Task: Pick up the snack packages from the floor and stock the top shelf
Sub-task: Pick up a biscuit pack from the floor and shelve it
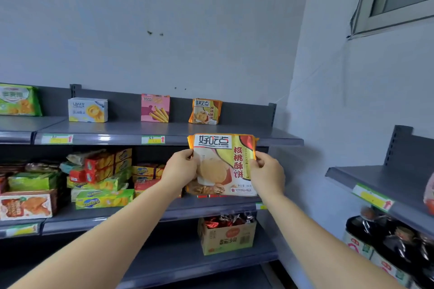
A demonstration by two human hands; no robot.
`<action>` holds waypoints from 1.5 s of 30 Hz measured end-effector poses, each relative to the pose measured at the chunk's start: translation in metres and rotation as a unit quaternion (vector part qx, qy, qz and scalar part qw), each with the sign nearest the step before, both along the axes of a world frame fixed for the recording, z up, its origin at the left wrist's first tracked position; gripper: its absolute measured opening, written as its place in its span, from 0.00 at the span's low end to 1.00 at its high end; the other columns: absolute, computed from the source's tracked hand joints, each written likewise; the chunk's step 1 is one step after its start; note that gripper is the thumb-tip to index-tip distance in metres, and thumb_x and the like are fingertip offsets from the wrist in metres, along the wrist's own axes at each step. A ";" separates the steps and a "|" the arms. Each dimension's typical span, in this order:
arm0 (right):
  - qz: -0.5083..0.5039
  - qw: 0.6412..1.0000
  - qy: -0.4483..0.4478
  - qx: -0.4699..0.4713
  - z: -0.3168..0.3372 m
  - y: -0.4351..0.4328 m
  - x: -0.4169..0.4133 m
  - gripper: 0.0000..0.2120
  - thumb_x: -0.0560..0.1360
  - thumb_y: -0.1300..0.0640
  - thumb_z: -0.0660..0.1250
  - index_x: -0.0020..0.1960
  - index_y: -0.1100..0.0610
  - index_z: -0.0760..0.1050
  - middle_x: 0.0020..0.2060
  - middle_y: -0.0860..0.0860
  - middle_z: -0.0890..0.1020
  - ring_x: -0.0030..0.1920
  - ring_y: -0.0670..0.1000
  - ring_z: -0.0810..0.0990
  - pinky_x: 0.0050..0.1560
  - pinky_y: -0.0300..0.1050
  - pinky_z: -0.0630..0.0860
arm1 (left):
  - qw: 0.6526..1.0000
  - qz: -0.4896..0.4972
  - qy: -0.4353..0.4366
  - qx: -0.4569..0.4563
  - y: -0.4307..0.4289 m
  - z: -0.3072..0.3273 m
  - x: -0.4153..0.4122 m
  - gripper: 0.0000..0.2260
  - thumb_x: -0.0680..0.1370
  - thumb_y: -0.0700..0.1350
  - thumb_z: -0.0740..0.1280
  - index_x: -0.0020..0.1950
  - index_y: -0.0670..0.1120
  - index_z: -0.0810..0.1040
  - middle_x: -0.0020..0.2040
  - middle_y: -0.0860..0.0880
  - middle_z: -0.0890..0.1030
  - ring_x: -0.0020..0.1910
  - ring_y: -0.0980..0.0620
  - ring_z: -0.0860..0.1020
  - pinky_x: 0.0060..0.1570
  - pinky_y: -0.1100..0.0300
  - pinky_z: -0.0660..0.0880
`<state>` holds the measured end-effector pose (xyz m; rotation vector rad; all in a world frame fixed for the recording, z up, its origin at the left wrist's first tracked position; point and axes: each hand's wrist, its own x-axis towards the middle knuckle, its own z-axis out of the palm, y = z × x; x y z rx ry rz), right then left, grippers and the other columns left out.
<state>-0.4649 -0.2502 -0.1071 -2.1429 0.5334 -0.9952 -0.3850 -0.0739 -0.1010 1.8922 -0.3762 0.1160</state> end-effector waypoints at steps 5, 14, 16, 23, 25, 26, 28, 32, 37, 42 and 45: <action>-0.003 1.000 -0.011 -0.012 0.024 -0.036 0.080 0.09 0.79 0.56 0.59 0.49 0.49 0.78 0.40 0.46 0.83 0.40 0.49 0.81 0.37 0.47 0.78 | 1.000 -0.005 -0.013 -0.013 -0.032 0.021 0.075 0.13 0.81 0.49 0.58 0.62 0.50 0.77 0.53 0.50 0.82 0.48 0.50 0.80 0.39 0.59 0.75; 0.023 0.999 -0.026 0.001 0.051 -0.086 0.215 0.10 0.80 0.56 0.59 0.56 0.49 0.77 0.45 0.47 0.84 0.41 0.47 0.82 0.31 0.40 0.70 | 0.998 -0.022 0.004 -0.058 -0.082 0.052 0.214 0.17 0.81 0.49 0.59 0.69 0.50 0.73 0.55 0.48 0.82 0.39 0.51 0.80 0.37 0.58 0.77; 0.025 0.999 -0.021 0.002 0.054 -0.099 0.244 0.11 0.80 0.57 0.58 0.56 0.48 0.77 0.45 0.46 0.84 0.42 0.47 0.82 0.31 0.39 0.69 | 0.997 -0.020 0.010 -0.071 -0.093 0.055 0.239 0.17 0.81 0.47 0.58 0.69 0.49 0.73 0.54 0.48 0.82 0.39 0.53 0.80 0.38 0.59 0.78; 0.029 0.999 -0.016 -0.021 0.063 -0.150 0.348 0.13 0.78 0.60 0.56 0.49 0.46 0.77 0.39 0.45 0.83 0.39 0.47 0.81 0.31 0.43 0.74 | 0.995 0.002 -0.008 -0.098 -0.142 0.064 0.326 0.11 0.81 0.44 0.57 0.53 0.52 0.80 0.41 0.56 0.80 0.38 0.53 0.78 0.52 0.49 0.79; 0.044 0.999 -0.015 -0.016 0.064 -0.166 0.377 0.13 0.78 0.61 0.56 0.46 0.46 0.76 0.39 0.46 0.83 0.40 0.48 0.81 0.35 0.47 0.77 | 0.995 0.010 -0.010 -0.098 -0.157 0.065 0.351 0.13 0.81 0.43 0.57 0.44 0.54 0.78 0.41 0.56 0.80 0.41 0.51 0.79 0.53 0.47 0.79; 0.052 0.998 -0.011 -0.015 0.064 -0.174 0.391 0.13 0.77 0.61 0.56 0.45 0.45 0.75 0.39 0.46 0.83 0.40 0.48 0.82 0.37 0.49 0.79 | 0.995 0.012 -0.008 -0.100 -0.164 0.064 0.363 0.13 0.81 0.44 0.57 0.42 0.55 0.78 0.42 0.56 0.80 0.43 0.51 0.80 0.53 0.46 0.79; 0.067 0.998 0.001 -0.013 0.063 -0.188 0.416 0.13 0.77 0.61 0.57 0.41 0.45 0.74 0.38 0.46 0.83 0.39 0.49 0.83 0.38 0.51 0.80 | 0.994 0.017 0.009 -0.105 -0.177 0.062 0.387 0.13 0.81 0.45 0.57 0.42 0.55 0.77 0.42 0.55 0.80 0.46 0.51 0.80 0.53 0.47 0.80; 0.090 0.996 0.020 -0.001 0.057 -0.206 0.461 0.13 0.77 0.60 0.57 0.41 0.46 0.73 0.38 0.47 0.83 0.39 0.50 0.83 0.39 0.51 0.80 | 0.994 0.023 0.034 -0.099 -0.195 0.056 0.429 0.11 0.81 0.47 0.58 0.44 0.55 0.77 0.46 0.53 0.81 0.50 0.48 0.80 0.53 0.47 0.80; 0.103 0.994 0.036 0.025 0.048 -0.219 0.504 0.10 0.76 0.60 0.58 0.46 0.46 0.73 0.41 0.46 0.83 0.41 0.49 0.82 0.39 0.48 0.79 | 0.995 0.026 0.056 -0.074 -0.209 0.048 0.473 0.07 0.80 0.48 0.59 0.56 0.52 0.74 0.53 0.49 0.81 0.52 0.46 0.80 0.52 0.45 0.79; 0.108 0.991 0.038 0.065 0.044 -0.227 0.530 0.11 0.75 0.62 0.59 0.49 0.47 0.74 0.43 0.47 0.82 0.44 0.51 0.81 0.43 0.49 0.79 | 0.995 0.016 0.067 -0.077 -0.218 0.044 0.506 0.07 0.79 0.47 0.60 0.55 0.54 0.74 0.55 0.48 0.80 0.54 0.45 0.80 0.52 0.44 0.80; 0.120 0.989 0.037 0.076 0.042 -0.229 0.543 0.10 0.76 0.62 0.60 0.48 0.46 0.71 0.44 0.48 0.83 0.45 0.51 0.82 0.45 0.50 0.81 | 0.994 0.017 0.074 -0.081 -0.222 0.045 0.516 0.06 0.80 0.44 0.60 0.53 0.55 0.71 0.53 0.49 0.80 0.53 0.46 0.80 0.53 0.44 0.79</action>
